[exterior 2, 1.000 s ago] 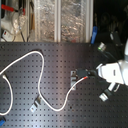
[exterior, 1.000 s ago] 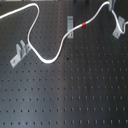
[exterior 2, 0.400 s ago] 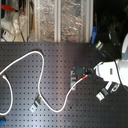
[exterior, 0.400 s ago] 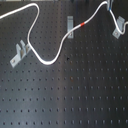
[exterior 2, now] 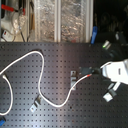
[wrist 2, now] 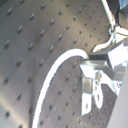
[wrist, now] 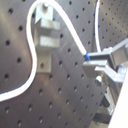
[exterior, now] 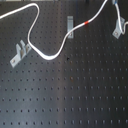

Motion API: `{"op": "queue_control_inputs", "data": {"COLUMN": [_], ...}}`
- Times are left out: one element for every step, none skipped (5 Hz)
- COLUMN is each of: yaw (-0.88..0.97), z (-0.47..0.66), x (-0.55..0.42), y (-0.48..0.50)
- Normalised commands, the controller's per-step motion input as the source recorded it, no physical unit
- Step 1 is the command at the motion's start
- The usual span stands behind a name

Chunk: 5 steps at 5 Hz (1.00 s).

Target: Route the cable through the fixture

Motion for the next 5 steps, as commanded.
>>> {"op": "queue_control_inputs", "data": {"yaw": [0.0,0.0,0.02,0.0,-0.02], "z": [0.0,-0.18,-0.07,0.0,0.0], "x": [-0.023,-0.17,-0.014,-0.045,-0.104], "y": [0.0,-0.386,-0.162,-0.029,-0.104]}}
